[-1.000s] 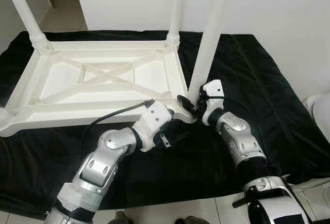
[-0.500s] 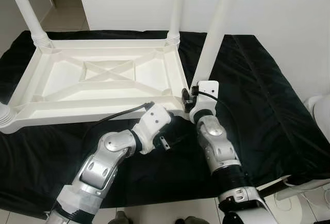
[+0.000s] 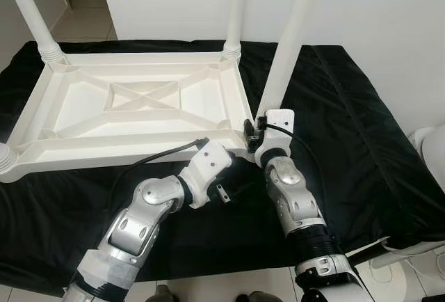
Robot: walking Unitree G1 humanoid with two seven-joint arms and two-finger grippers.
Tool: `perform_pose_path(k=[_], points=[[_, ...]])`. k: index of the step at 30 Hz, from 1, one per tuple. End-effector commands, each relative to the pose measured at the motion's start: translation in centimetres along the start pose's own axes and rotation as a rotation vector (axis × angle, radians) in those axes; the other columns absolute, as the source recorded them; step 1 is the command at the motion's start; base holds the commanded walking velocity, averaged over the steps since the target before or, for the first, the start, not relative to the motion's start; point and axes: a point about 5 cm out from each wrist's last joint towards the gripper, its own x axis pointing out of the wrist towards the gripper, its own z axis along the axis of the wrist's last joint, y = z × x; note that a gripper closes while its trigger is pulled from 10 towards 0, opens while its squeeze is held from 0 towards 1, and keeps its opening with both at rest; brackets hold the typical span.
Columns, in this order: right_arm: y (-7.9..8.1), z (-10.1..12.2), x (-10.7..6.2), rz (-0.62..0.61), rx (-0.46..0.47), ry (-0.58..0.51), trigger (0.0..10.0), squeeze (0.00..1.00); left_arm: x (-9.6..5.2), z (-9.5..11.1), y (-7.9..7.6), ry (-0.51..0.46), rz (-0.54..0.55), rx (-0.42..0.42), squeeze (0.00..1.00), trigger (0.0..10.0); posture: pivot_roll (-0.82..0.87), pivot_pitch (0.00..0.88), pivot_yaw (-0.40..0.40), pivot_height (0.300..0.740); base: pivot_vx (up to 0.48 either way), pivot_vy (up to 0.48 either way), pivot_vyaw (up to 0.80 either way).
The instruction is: Building children table
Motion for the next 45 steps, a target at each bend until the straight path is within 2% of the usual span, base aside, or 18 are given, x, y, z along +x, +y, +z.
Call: perform_pose_path(k=[1, 3, 4, 5, 6, 10, 13, 20, 22, 25, 32, 33, 34, 35, 36, 37, 38, 45], points=[[-0.4, 0.0, -0.3, 0.02, 0.01, -0.009, 10.0, 1.0, -0.1, 0.1, -0.1, 0.005, 0.036, 0.011, 0.0, 10.0, -0.06, 0.056, -0.012, 0.74, 0.0, 0.0, 0.0], [-0.7, -0.1, -0.4, 0.044, 0.0, -0.011, 10.0, 1.0, -0.2, 0.1, -0.1, 0.004, 0.036, 0.01, 0.0, 10.0, -0.05, 0.054, -0.013, 0.74, 0.0, 0.0, 0.0], [-1.1, -0.2, -0.6, 0.063, -0.032, -0.013, 10.0, 1.0, -0.2, 0.1, -0.1, 0.004, 0.037, 0.01, 0.0, 10.0, -0.05, 0.052, -0.015, 0.74, 0.0, 0.0, 0.0], [-1.6, -0.3, -0.7, 0.084, -0.05, -0.005, 10.0, 0.85, -0.2, 0.1, -0.1, 0.005, 0.036, 0.01, 0.0, 10.0, -0.05, 0.051, -0.015, 0.74, 0.0, 0.0, 0.0], [-2.0, -0.4, -0.8, 0.103, -0.068, -0.001, 10.0, 0.0, -0.3, 0.0, -0.2, 0.006, 0.036, 0.01, 0.0, 10.0, -0.06, 0.051, -0.015, 0.74, 0.0, 0.0, 0.0], [-2.5, -0.4, -1.0, 0.15, -0.074, 0.001, 10.0, 0.0, -0.4, -0.1, -0.2, 0.009, 0.035, 0.011, 0.0, 10.0, -0.06, 0.05, -0.012, 0.74, 0.0, 0.0, 0.0], [-2.8, -0.7, -1.5, 0.318, -0.098, 0.012, 10.0, 0.0, -0.3, -0.1, -0.2, 0.011, 0.032, 0.012, 0.0, 10.0, -0.06, 0.052, -0.009, 0.74, 0.0, 0.0, 0.0], [-2.9, -0.9, -1.7, 0.457, -0.155, 0.018, 10.0, 0.0, -0.3, 0.0, 0.0, 0.011, 0.031, 0.015, 0.0, 10.0, -0.05, 0.052, -0.005, 0.74, 0.0, 0.0, 0.0], [-3.2, -0.6, -1.0, 0.512, -0.183, 0.017, 10.0, 0.0, -0.4, 0.1, 0.1, 0.012, 0.034, 0.018, 0.0, 10.0, -0.05, 0.051, -0.001, 0.74, 0.0, 0.0, 0.0], [-3.2, -0.5, -0.6, 0.531, -0.193, 0.016, 10.0, 0.0, -0.4, 0.1, 0.2, 0.013, 0.036, 0.018, 0.0, 10.0, -0.05, 0.051, -0.001, 0.74, 0.0, 0.0, 0.0], [-2.5, -0.5, 0.6, 0.601, -0.222, 0.042, 10.0, 0.0, -0.5, 0.2, 0.4, 0.011, 0.053, 0.022, 0.0, 10.0, -0.03, 0.054, -0.009, 0.74, 0.0, 0.0, 0.0], [-2.4, -0.6, 0.6, 0.613, -0.222, 0.044, 8.9, 0.0, -0.6, 0.3, 0.4, 0.011, 0.059, 0.023, 0.0, 10.0, -0.03, 0.055, -0.009, 0.74, 0.0, 0.0, 0.0], [-2.4, -0.6, 0.6, 0.613, -0.222, 0.044, 8.9, 0.0, -0.6, 0.3, 0.4, 0.011, 0.059, 0.023, 0.0, 10.0, -0.03, 0.055, -0.009, 0.74, 0.0, 0.0, 0.0], [-2.3, -0.7, 0.6, 0.623, -0.218, 0.048, 6.1, 0.0, -0.6, 0.3, 0.5, 0.011, 0.062, 0.023, 0.0, 10.0, -0.03, 0.055, -0.009, 0.74, 0.0, 0.0, 0.0], [-2.3, -0.9, 0.6, 0.634, -0.215, 0.049, 1.3, 0.0, -0.6, 0.3, 0.5, 0.011, 0.064, 0.023, 0.0, 10.0, -0.03, 0.055, -0.009, 0.74, 0.0, 0.0, 0.0], [-2.3, -0.9, 0.6, 0.634, -0.215, 0.049, 1.3, 0.0, -0.6, 0.3, 0.5, 0.011, 0.064, 0.023, 0.0, 10.0, -0.03, 0.055, -0.009, 0.74, 0.0, 0.0, 0.0], [-2.5, -1.1, 0.5, 0.636, -0.216, 0.053, 0.0, 0.0, -0.7, 0.3, 0.6, 0.011, 0.067, 0.024, 0.0, 10.0, -0.03, 0.054, -0.009, 0.74, 0.0, 0.0, 0.0], [-3.4, -1.5, 0.8, 0.602, -0.226, 0.068, 0.0, 0.0, -0.6, 0.3, 0.7, 0.011, 0.066, 0.027, 0.0, 10.0, -0.03, 0.052, -0.003, 0.74, 0.0, 0.0, 0.0]])
